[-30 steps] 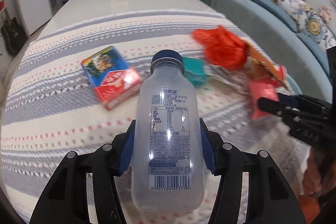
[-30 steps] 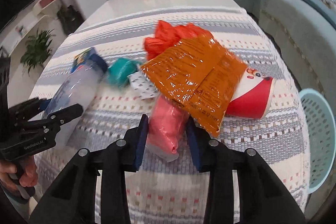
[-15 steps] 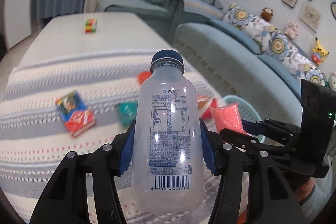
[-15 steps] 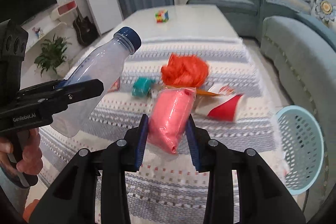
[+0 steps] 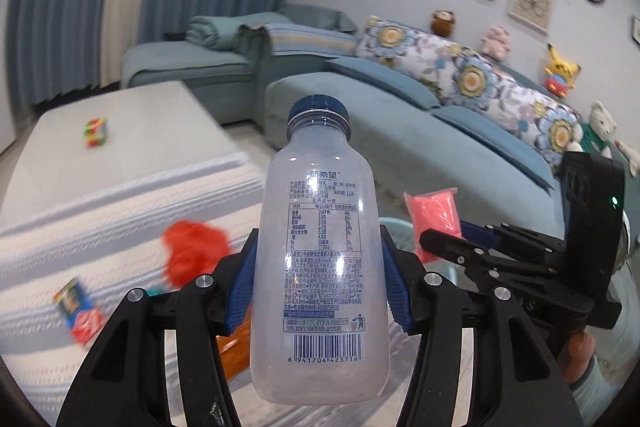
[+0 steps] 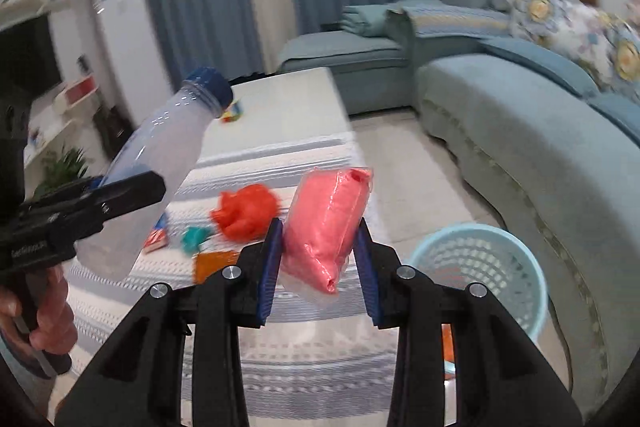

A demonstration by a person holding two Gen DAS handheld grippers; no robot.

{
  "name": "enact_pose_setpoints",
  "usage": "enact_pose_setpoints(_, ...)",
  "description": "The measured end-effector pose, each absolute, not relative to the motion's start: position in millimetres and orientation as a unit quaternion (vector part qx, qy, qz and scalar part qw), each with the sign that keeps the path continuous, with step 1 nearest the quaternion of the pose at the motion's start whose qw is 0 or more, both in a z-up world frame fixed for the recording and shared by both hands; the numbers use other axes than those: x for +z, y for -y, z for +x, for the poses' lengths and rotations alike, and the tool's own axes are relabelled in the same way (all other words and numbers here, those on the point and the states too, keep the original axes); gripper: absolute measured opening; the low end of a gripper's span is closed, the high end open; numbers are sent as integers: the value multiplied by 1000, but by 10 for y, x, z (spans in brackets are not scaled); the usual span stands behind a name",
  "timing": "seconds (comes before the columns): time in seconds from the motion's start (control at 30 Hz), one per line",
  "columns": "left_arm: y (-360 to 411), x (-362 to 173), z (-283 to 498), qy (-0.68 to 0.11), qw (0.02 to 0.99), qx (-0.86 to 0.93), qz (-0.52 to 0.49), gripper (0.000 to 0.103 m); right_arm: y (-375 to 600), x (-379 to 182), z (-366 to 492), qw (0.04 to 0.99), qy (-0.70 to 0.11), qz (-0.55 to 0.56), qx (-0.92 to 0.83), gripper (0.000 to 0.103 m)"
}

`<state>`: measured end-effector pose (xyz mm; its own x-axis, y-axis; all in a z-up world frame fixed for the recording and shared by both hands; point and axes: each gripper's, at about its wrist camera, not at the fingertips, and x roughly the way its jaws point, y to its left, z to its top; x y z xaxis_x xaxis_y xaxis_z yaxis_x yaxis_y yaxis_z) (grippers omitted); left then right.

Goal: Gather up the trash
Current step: 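Carry the bottle and pink bag to the blue basket and release both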

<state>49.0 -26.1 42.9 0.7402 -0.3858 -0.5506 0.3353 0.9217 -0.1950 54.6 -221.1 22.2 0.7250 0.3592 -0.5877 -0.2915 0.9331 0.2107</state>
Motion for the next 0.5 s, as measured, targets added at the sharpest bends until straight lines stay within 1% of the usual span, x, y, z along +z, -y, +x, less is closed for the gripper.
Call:
enact_pose_setpoints(0.13,818,378,680,-313,923,-224,-4,53,2640,149,642,929,-344,70,116,32)
enact_pose_setpoints(0.27,1311,251,904,-333,909,-250,9,53,3088,-26,702,925,-360,98,67,32)
enact_pose_setpoints(0.37,1625,41,1088,-361,896,-258,5,53,3325,-182,738,923,-370,102,32,32)
enact_pose_setpoints(0.5,1846,-413,1291,-422,873,-247,-2,53,3514,-410,822,918,-387,84,-14,32)
